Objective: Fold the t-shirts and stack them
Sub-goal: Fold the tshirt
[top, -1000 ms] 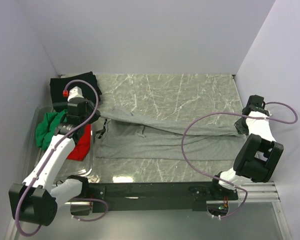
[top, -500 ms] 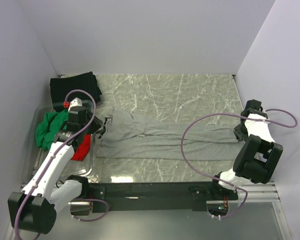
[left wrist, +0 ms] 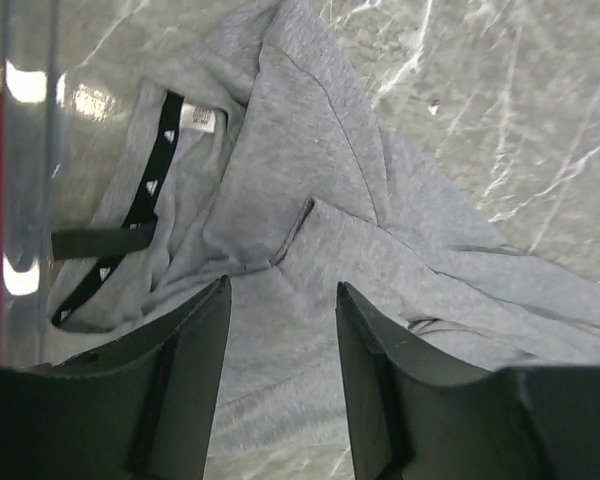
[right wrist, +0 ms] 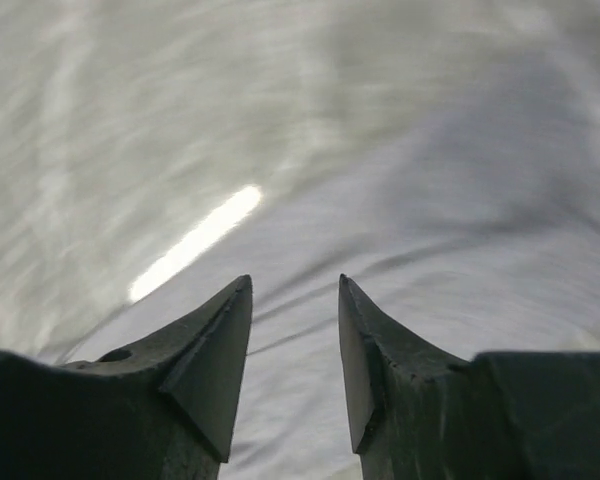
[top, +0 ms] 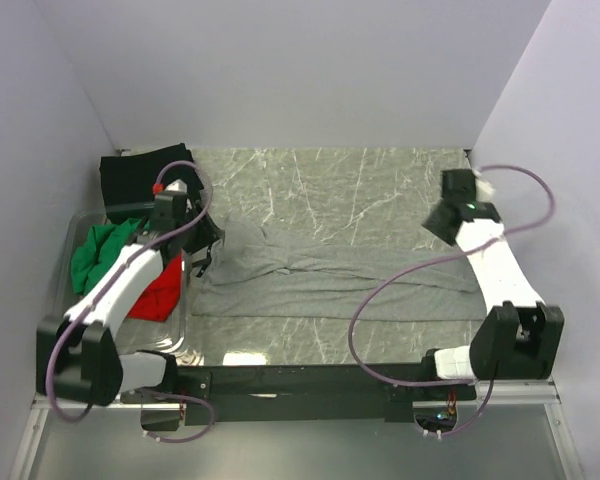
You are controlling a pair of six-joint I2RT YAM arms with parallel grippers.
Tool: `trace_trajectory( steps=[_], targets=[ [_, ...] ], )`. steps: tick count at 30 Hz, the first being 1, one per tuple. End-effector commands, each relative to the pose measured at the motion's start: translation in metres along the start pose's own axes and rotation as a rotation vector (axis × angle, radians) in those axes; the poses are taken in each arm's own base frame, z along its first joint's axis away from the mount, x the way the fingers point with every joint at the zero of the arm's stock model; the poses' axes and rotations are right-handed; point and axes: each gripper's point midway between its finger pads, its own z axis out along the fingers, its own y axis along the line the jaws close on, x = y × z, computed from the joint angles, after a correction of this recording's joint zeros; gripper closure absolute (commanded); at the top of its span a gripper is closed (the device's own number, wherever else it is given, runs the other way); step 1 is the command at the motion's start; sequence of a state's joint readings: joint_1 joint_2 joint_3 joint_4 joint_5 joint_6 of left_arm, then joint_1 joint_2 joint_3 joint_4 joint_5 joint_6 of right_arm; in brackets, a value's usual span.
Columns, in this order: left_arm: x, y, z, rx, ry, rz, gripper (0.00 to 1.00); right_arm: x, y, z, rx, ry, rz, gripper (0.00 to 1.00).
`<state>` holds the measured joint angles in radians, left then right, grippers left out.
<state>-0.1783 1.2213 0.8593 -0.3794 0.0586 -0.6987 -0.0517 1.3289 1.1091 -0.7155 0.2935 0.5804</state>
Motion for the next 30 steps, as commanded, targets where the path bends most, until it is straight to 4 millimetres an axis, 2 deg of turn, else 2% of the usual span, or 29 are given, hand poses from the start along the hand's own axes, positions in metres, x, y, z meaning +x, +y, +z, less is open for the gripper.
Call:
trace_trajectory(
  steps=[1, 3, 4, 6, 7, 10, 11, 13, 14, 15, 16, 17, 18, 20, 21, 22, 23, 24, 26, 30],
  targets=[
    [-0.028, -0.025, 0.008, 0.058, -0.012, 0.09, 0.48, 0.009, 0.098, -0.009, -0.293, 0.037, -0.131, 0.55],
    [-0.029, -0.021, 0.013, 0.042, 0.015, 0.091, 0.48, 0.029, 0.14, -0.005, -0.392, 0.109, -0.188, 0.58],
    [-0.029, -0.02, 0.016, 0.04, 0.029, 0.085, 0.48, 0.052, 0.174, -0.02, -0.51, 0.158, -0.245, 0.59],
    [-0.036, -0.023, 0.014, 0.062, 0.031, 0.069, 0.48, 0.071, 0.215, -0.023, -0.603, 0.197, -0.317, 0.59],
    [-0.041, -0.025, 0.012, 0.073, 0.022, 0.064, 0.48, 0.094, 0.237, -0.037, -0.665, 0.229, -0.384, 0.59],
    [-0.056, -0.025, 0.004, 0.073, 0.008, 0.029, 0.48, 0.131, 0.286, -0.056, -0.8, 0.305, -0.496, 0.6],
    [-0.058, -0.023, 0.002, 0.069, 0.008, 0.018, 0.48, 0.155, 0.301, -0.076, -0.876, 0.349, -0.551, 0.6],
    [-0.064, -0.013, -0.005, 0.047, 0.006, -0.029, 0.48, 0.174, 0.329, -0.087, -0.951, 0.372, -0.588, 0.61],
    [-0.064, -0.009, -0.006, 0.039, 0.008, -0.048, 0.48, 0.194, 0.339, -0.104, -1.009, 0.407, -0.626, 0.61],
    [-0.067, -0.003, -0.009, 0.029, 0.004, -0.075, 0.48, 0.201, 0.353, -0.11, -1.044, 0.412, -0.641, 0.61],
    [-0.063, -0.002, -0.014, 0.03, 0.006, -0.079, 0.48, 0.21, 0.36, -0.117, -1.069, 0.422, -0.655, 0.61],
    [-0.067, 0.007, -0.016, 0.01, -0.005, -0.099, 0.48, 0.217, 0.366, -0.123, -1.089, 0.429, -0.669, 0.61],
    [-0.066, 0.011, -0.018, -0.002, -0.01, -0.101, 0.48, 0.233, 0.376, -0.129, -1.116, 0.444, -0.695, 0.61],
    [-0.061, 0.014, -0.022, -0.008, -0.011, -0.101, 0.48, 0.247, 0.384, -0.131, -1.126, 0.453, -0.718, 0.6],
    [-0.058, 0.015, -0.022, -0.008, -0.006, -0.098, 0.48, 0.26, 0.39, -0.13, -1.124, 0.454, -0.74, 0.61],
    [-0.053, 0.018, -0.024, -0.008, 0.0, -0.099, 0.48, 0.266, 0.391, -0.129, -1.116, 0.457, -0.753, 0.61],
    [-0.051, 0.019, -0.024, -0.009, 0.004, -0.091, 0.48, 0.277, 0.392, -0.119, -1.099, 0.468, -0.771, 0.61],
    [-0.049, 0.02, -0.025, -0.014, 0.006, -0.087, 0.48, 0.281, 0.395, -0.121, -1.101, 0.462, -0.782, 0.61],
    [-0.05, 0.021, -0.028, -0.018, -0.002, -0.071, 0.48, 0.294, 0.394, -0.106, -1.061, 0.468, -0.809, 0.6],
    [-0.048, 0.019, -0.033, -0.005, -0.009, -0.06, 0.48, 0.309, 0.393, -0.095, -1.024, 0.452, -0.856, 0.6]
  ],
)
